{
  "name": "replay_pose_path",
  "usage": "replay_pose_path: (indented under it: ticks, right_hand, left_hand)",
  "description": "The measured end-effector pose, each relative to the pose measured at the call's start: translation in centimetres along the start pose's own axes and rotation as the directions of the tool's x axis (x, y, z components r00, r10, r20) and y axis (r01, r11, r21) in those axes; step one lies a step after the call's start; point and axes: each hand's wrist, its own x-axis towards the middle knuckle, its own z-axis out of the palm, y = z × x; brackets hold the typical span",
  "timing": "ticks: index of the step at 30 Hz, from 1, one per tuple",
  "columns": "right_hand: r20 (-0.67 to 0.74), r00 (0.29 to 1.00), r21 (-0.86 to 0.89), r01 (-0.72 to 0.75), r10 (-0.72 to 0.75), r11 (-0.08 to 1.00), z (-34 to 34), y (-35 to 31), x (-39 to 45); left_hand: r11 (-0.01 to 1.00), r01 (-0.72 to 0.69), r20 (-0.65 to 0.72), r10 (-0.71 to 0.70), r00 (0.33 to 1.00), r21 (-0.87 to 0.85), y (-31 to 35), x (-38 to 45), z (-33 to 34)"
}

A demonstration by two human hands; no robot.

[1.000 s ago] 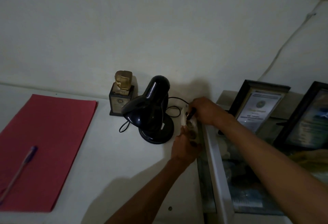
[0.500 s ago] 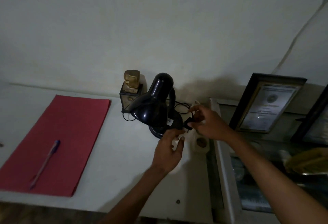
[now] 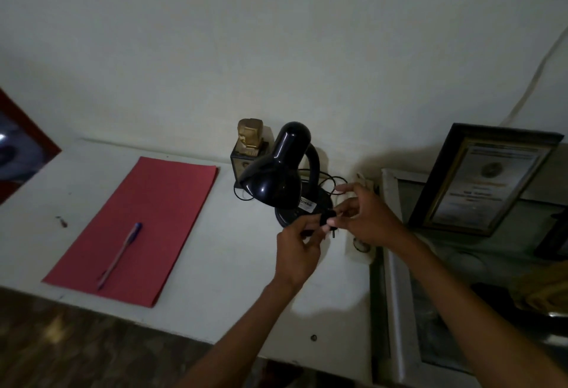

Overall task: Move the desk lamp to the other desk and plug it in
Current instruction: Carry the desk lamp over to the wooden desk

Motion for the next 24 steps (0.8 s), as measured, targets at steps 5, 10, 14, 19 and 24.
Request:
replay_pose_path:
  ticks: [5, 10, 14, 19, 24]
  right_hand:
    - [-0.039, 0.999, 0.023, 0.033, -0.032, 0.999, 0.0, 0.3, 0.2]
    - [-0.116, 0.992, 0.097, 0.057, -0.045, 0.994, -0.7, -0.3, 1.0]
    - [-0.336, 0.941, 0.253, 0.067, 0.023, 0.965, -0.7, -1.9, 2.7]
    - [-0.405, 0.905, 0.311, 0.003, 0.130, 0.950, 0.5, -2.6, 5.2]
    - [-0.401, 0.895, 0.330, -0.058, 0.195, 0.942, 2.2, -0.9, 5.9]
  left_hand:
    - [0.985, 0.049, -0.093, -0.065, 0.994, -0.165, 1.2, 1.0, 1.4]
    - [0.992, -0.048, -0.088, 0.039, 0.995, -0.114, 0.8, 2.1, 1.6]
    - [0.980, 0.031, -0.121, -0.007, 0.993, 0.196, -1.3, 3.8, 2.2]
    - [0.753, 0.136, -0.051, -0.134, 0.990, 0.644, -4.5, 5.1, 1.5]
    - [0.810, 0.137, -0.050, -0.132, 0.990, 0.570, -6.6, 5.4, 0.7]
